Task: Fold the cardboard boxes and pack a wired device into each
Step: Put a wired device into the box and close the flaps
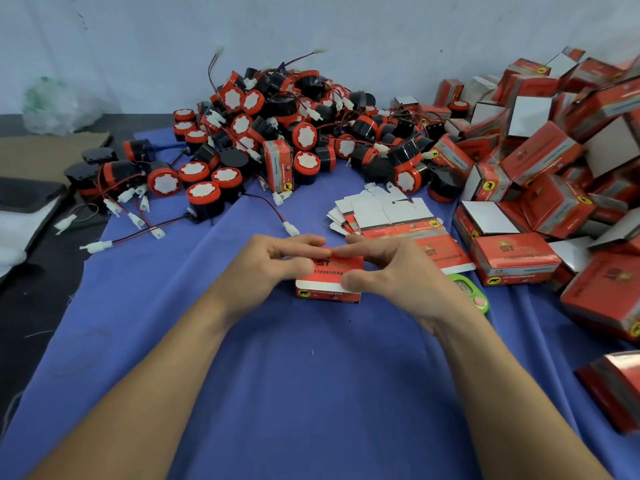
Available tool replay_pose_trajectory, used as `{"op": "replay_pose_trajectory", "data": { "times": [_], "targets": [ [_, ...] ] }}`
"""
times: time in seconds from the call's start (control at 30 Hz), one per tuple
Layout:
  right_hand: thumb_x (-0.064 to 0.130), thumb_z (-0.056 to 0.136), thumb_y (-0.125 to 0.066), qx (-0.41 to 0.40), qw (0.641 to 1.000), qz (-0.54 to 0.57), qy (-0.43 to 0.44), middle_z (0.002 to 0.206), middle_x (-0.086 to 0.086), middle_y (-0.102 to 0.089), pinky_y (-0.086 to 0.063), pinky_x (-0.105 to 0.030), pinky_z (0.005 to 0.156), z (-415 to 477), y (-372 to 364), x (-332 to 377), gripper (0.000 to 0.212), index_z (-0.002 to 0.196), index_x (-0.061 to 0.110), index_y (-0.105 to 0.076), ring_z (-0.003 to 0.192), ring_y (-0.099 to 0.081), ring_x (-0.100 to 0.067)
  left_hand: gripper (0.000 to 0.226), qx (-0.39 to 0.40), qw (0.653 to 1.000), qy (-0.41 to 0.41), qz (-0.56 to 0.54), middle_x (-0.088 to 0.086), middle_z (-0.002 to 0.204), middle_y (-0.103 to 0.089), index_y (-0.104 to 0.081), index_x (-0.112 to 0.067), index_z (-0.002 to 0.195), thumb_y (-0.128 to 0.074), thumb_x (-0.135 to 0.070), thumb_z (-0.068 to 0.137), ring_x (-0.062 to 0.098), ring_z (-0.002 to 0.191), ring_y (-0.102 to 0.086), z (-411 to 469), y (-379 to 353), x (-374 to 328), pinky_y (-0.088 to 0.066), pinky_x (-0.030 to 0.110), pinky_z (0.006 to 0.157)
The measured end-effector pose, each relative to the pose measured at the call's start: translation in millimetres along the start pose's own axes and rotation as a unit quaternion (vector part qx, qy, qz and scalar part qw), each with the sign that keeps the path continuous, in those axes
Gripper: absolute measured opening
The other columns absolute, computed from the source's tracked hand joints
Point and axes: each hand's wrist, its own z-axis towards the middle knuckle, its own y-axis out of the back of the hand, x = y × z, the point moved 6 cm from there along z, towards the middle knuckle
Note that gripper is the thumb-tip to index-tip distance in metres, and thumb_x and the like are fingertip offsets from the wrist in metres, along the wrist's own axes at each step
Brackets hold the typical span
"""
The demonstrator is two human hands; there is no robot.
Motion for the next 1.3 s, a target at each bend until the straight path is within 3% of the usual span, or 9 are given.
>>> {"op": "replay_pose_trajectory", "data": {
  "times": [0.17,0.3,0.43,0.57,0.67,0.8,0.9,1.1,1.3],
  "targets": [
    [0.035,0.056,-0.090,0.008,0.997,-0.081,0.011,0.142,0.021,-0.058,-0.046,-0.030,0.107,-4,3,6,0.059,0.110,0.053,-0.075,0.128,-0.045,0.020,0.045,0.006,0.994,-0.032,0.108,-0.021,0.134,-0.066,-0.080,-0.037,0.115,-0.091,-0.022,0.073,-0.003,0.127,-0.060,-3,2,1,-0.055,0.021,0.098],
    [0.032,0.066,-0.090,-0.047,0.990,-0.134,0.019,0.134,0.026,-0.063,-0.050,-0.018,0.095,-2,6,6,0.050,0.107,0.054,-0.075,0.122,-0.051,0.018,0.050,-0.023,0.990,-0.047,0.134,-0.023,0.130,-0.069,-0.080,-0.043,0.111,-0.092,-0.010,0.075,-0.008,0.125,-0.059,-1,4,0,-0.052,0.017,0.100],
    [0.031,0.074,-0.087,-0.040,0.993,-0.114,0.009,0.134,0.025,-0.063,-0.052,-0.023,0.098,-1,6,5,0.038,0.106,0.049,-0.078,0.125,-0.050,0.016,0.043,-0.013,0.986,-0.051,0.160,-0.028,0.130,-0.067,-0.079,-0.048,0.110,-0.090,-0.025,0.075,-0.011,0.128,-0.055,0,5,-3,-0.048,0.013,0.103],
    [0.033,0.077,-0.086,-0.033,0.986,-0.160,0.022,0.138,0.031,-0.057,-0.040,-0.003,0.087,-6,7,9,0.042,0.113,0.051,-0.074,0.127,-0.046,0.017,0.042,-0.017,0.982,-0.050,0.180,-0.031,0.131,-0.066,-0.077,-0.054,0.108,-0.084,-0.052,0.067,-0.012,0.128,-0.055,1,5,-3,-0.048,0.022,0.106],
    [0.031,0.075,-0.090,-0.037,0.978,-0.201,0.043,0.137,0.030,-0.058,-0.041,-0.010,0.098,-8,5,12,0.051,0.120,0.047,-0.072,0.125,-0.048,0.017,0.043,-0.020,0.983,-0.045,0.179,-0.030,0.131,-0.066,-0.077,-0.056,0.108,-0.082,-0.058,0.065,-0.011,0.128,-0.055,1,5,-3,-0.049,0.028,0.107],
    [0.026,0.079,-0.087,-0.031,0.983,-0.173,0.046,0.136,0.025,-0.061,-0.043,-0.017,0.103,-7,6,13,0.047,0.121,0.044,-0.073,0.126,-0.050,0.014,0.043,-0.018,0.979,-0.056,0.194,-0.031,0.129,-0.066,-0.076,-0.056,0.109,-0.090,-0.037,0.072,-0.014,0.124,-0.056,-2,4,-5,-0.051,0.017,0.100],
    [0.022,0.082,-0.084,-0.017,0.987,-0.154,0.043,0.138,0.024,-0.060,-0.055,-0.020,0.091,-8,6,13,0.046,0.119,0.047,-0.073,0.125,-0.052,0.014,0.053,-0.027,0.978,-0.058,0.200,-0.027,0.128,-0.069,-0.077,-0.051,0.110,-0.094,-0.023,0.069,-0.013,0.120,-0.060,-4,4,-5,-0.050,0.008,0.092],
    [0.022,0.090,-0.076,-0.011,0.990,-0.138,0.041,0.138,0.020,-0.059,-0.054,-0.014,0.062,-8,6,14,0.035,0.120,0.041,-0.075,0.067,-0.070,0.005,0.037,-0.054,0.979,-0.061,0.184,-0.027,0.123,-0.071,-0.080,-0.045,0.109,-0.088,-0.032,0.074,-0.010,0.120,-0.062,-3,2,-6,-0.057,0.025,0.096],
    [0.036,0.097,-0.068,-0.050,0.986,-0.152,0.051,0.108,0.028,-0.072,-0.053,-0.015,0.072,-7,6,17,0.023,0.117,0.044,-0.075,0.083,-0.066,0.007,0.030,-0.076,0.979,-0.063,0.180,-0.029,0.115,-0.073,-0.077,-0.052,0.108,-0.074,-0.054,0.078,-0.007,0.116,-0.065,-2,3,-9,-0.055,0.029,0.097]
  ]
}}
